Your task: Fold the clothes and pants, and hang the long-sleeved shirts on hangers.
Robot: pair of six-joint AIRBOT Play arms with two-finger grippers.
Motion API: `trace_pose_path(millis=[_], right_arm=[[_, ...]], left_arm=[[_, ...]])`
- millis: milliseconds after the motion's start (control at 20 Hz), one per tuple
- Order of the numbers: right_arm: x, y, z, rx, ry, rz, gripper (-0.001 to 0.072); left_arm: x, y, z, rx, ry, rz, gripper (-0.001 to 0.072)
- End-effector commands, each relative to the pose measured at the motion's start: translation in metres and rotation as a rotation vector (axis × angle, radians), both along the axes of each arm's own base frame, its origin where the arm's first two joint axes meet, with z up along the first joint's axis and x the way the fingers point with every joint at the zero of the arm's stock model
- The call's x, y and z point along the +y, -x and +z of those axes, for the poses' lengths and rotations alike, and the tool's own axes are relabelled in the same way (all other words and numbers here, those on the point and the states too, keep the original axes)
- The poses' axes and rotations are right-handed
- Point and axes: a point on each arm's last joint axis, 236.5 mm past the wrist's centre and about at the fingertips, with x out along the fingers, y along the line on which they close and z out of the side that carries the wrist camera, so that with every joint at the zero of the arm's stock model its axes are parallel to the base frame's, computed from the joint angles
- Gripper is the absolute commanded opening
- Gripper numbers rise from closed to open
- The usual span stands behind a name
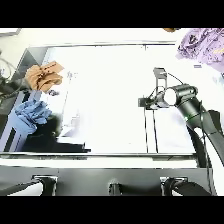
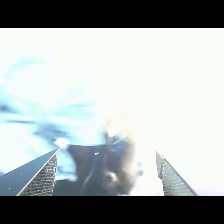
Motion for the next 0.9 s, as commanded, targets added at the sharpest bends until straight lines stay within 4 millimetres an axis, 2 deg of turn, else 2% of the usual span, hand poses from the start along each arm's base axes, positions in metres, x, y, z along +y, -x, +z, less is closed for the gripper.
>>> trace_pose_path(millis=[0,150,250,350,500,550,600,700,800,850], right_arm=[[0.001,0.0,0.001,-0.004,-0.003,0.001,0.0068],[0.001,0.0,0.001,-0.001,-0.002,0.001,0.0068],[0.0,0.003,-0.001,0.011,0.002,0.001,0.0068],[0.0,0.003,-0.001,0.01,0.002,0.001,0.0068],[0.0,0.003,-0.001,0.011,0.002,0.001,0.0068],[-0.001,0.004,-0.001,0.018,0.004,0.002,0.0068],[-0.002,0.009,-0.004,0.04,0.012,0.003,0.0069],[-0.005,0.016,-0.007,0.073,0.026,0.004,0.0078],[-0.009,0.03,-0.012,0.133,0.044,0.006,0.0113],[-0.012,0.038,-0.015,0.172,0.055,0.004,0.0156]], left_arm=[[0.078,0.027,-0.055,0.073,0.046,0.27,0.072],[0.096,0.038,-0.117,0.125,0.18,0.385,0.072],[0.102,0.041,-0.147,0.159,0.179,0.393,0.072],[0.108,0.032,-0.165,0.137,0.169,0.387,0.072],[0.109,0.017,-0.18,0.108,0.163,0.379,0.0715],[0.105,0.017,-0.181,0.118,0.166,0.37,0.0322],[0.099,0.016,-0.179,0.124,0.164,0.35,0.003],[0.081,0.01,-0.166,0.118,0.163,0.308,0.0017],[0.048,0.003,-0.144,0.101,0.165,0.226,0.0016],[0.022,-0.002,-0.127,0.081,0.178,0.178,0.0016]])
